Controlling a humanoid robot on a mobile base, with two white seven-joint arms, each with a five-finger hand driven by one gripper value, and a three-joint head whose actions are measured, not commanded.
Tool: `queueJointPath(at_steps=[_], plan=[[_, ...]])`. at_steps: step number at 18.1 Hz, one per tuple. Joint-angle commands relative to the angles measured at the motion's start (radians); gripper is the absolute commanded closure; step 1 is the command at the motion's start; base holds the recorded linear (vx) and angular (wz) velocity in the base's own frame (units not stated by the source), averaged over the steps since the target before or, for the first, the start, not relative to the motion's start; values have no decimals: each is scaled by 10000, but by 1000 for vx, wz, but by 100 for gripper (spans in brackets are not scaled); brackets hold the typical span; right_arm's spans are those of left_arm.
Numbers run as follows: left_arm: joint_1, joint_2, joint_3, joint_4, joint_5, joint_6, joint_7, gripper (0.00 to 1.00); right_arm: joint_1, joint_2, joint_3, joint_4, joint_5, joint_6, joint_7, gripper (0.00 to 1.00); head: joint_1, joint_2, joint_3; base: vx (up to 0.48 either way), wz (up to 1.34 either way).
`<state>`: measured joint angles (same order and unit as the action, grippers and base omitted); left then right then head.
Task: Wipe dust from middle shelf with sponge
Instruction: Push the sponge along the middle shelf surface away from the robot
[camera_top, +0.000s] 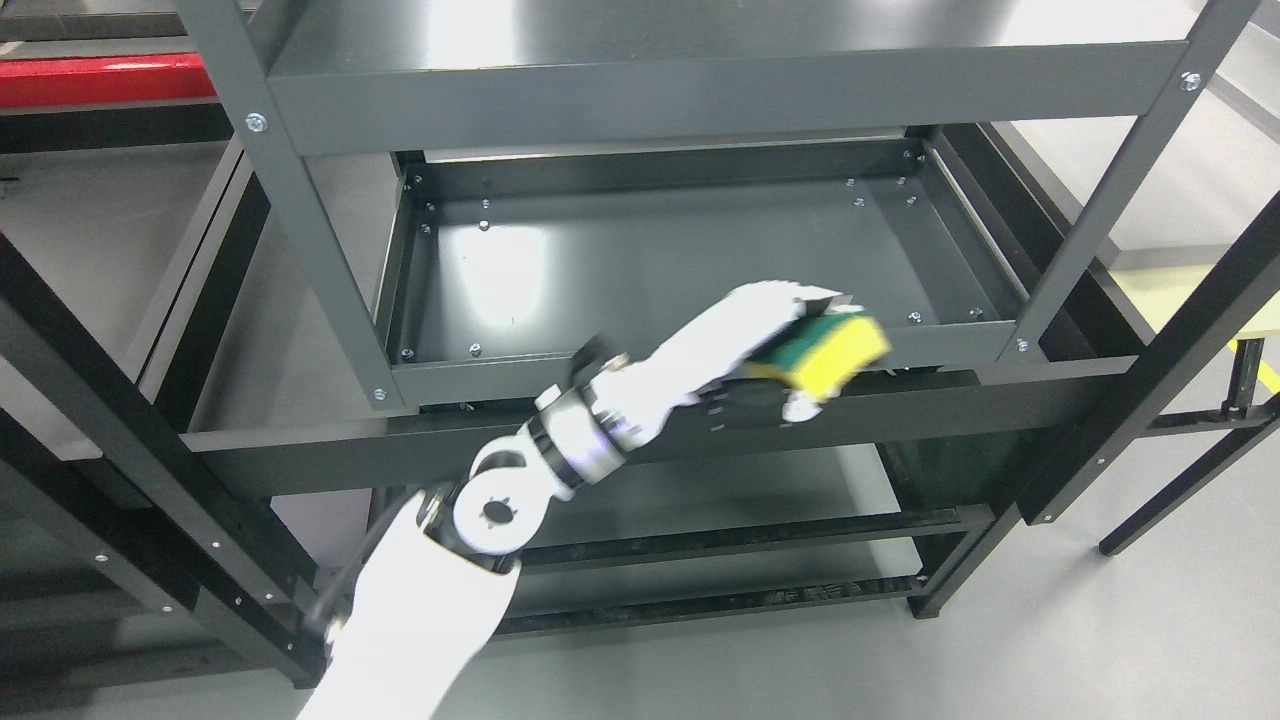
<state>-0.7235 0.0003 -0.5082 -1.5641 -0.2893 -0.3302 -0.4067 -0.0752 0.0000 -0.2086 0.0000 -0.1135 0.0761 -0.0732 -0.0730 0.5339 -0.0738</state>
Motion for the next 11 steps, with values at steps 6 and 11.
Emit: queueJointPath(at_steps=[6,11], plan=[[-8531,172,-2187,2781,-3346,-180,-29,96,1,-175,0,-175,0,6,-4,0,0,0,0,2,29],[-8627,172,-3093,3735,-4009,-273,248,97,1,-175,0,-175,0,6,-4,0,0,-1,0,0,0]])
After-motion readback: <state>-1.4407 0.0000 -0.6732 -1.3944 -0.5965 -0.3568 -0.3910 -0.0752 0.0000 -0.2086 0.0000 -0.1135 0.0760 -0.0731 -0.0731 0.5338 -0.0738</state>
